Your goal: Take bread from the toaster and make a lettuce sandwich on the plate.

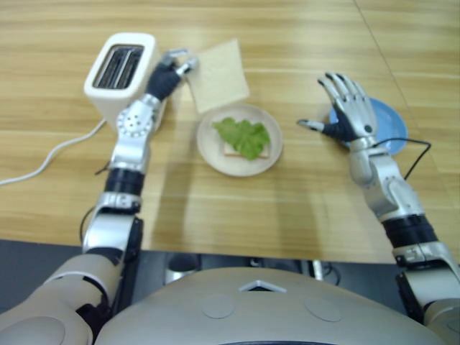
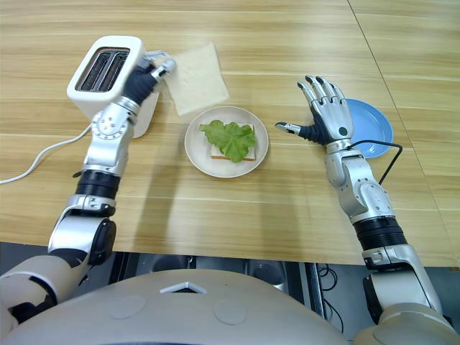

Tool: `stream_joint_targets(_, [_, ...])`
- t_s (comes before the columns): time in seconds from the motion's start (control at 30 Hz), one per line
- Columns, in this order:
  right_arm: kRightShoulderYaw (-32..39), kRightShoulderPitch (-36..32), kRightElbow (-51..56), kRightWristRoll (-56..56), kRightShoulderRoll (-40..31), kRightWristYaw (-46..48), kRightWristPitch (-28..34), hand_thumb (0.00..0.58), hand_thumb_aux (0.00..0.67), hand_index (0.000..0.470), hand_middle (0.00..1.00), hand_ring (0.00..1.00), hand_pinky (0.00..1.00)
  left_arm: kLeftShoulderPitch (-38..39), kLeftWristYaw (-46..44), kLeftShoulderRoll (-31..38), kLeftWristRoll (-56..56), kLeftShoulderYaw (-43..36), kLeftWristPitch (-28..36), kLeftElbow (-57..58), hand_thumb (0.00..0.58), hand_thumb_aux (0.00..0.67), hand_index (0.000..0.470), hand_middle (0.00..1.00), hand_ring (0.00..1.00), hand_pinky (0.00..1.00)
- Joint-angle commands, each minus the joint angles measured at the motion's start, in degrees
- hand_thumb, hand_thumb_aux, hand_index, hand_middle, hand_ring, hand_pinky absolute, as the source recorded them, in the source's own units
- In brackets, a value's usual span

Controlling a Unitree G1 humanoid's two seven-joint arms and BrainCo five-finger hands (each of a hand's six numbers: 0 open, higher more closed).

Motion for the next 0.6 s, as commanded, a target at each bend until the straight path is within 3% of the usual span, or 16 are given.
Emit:
stream_joint_targets(0.03, [-0.9, -0.1, 1.1, 0.9, 0.2, -0.3, -0.4, 0.0, 0.0, 0.0, 0.0, 0.0, 0.0, -3.6, -4.5, -1.7, 1.6, -2.0, -3.1, 14.6, 0.58, 0.67, 0.46, 1.0, 1.0, 1.0])
stream_joint_targets(0.27, [-0.4, 0.0, 1.9, 1.0, 0.4, -0.3, -0.9, 0.0, 0.0, 0.0, 0.0, 0.0, 0.0, -10.2, -4.3, -4.6, 4.8, -2.6, -6.9, 33.7, 0.58, 0.67, 0.46, 1.0, 1.0, 1.0])
stream_joint_targets(0.6, [1.0, -0.4, 2.5, 0.3, 0.9, 0.3, -1.4, 0.0, 0.0, 0.0, 0.0, 0.0, 0.0, -12.8, -2.9, -8.6, 8.1, -2.8, -6.8, 40.9, 0.58, 0.67, 0.46, 1.0, 1.0, 1.0])
